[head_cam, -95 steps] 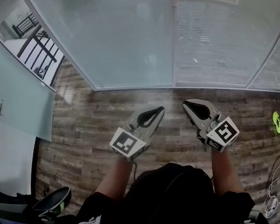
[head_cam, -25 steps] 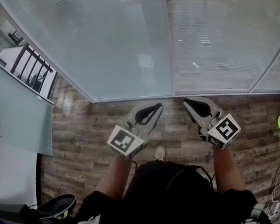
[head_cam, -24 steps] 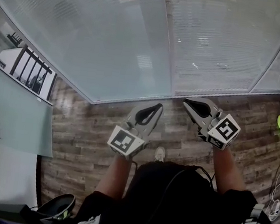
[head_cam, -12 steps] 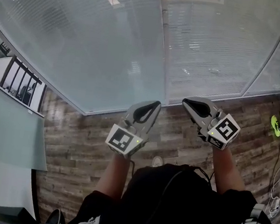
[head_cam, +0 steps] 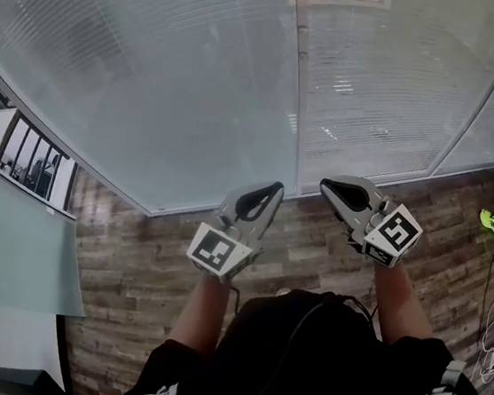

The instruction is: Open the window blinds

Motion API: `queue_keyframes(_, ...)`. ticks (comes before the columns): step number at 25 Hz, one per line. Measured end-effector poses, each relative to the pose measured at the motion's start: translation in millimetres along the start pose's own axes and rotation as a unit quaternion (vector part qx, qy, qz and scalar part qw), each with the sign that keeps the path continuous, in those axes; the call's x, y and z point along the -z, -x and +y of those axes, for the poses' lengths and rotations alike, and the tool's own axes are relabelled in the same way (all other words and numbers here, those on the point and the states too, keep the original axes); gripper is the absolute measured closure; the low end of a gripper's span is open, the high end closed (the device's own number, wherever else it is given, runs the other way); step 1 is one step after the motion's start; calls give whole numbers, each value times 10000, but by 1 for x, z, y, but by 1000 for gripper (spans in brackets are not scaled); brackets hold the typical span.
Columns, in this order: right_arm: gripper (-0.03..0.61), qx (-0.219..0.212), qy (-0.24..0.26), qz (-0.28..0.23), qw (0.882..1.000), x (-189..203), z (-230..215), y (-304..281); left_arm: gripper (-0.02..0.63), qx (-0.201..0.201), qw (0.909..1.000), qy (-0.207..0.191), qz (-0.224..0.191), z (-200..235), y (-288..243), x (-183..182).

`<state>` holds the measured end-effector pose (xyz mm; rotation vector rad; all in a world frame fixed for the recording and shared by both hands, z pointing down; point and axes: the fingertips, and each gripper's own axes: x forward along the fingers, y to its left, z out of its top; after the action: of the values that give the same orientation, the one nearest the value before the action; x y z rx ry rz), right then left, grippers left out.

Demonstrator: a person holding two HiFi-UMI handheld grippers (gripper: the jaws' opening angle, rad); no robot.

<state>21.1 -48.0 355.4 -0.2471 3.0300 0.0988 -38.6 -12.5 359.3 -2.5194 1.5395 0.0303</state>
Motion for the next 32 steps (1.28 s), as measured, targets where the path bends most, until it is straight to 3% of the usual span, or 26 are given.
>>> queue_keyframes(4,574,-15,226,7,9997,10,-10,-15,609,124,9998,106,103,13,-3,3)
queue_keyframes(6,574,-15,299,43,9995,13,-14,-23,609,130,9999,31,-56,25,-4,6)
queue_keyframes(15,574,123,17,115,9999,18,-23,-53,609,251,9997,54,-2,56,-5,21)
queue_keyframes(19,574,125,45,140,9998,27,-24,-53,609,412,9988,170,184,50,-3,21)
queue_keyframes(32,574,198,11,295,9994,32,-30,-64,609,264,9987,408,175,66,0,30)
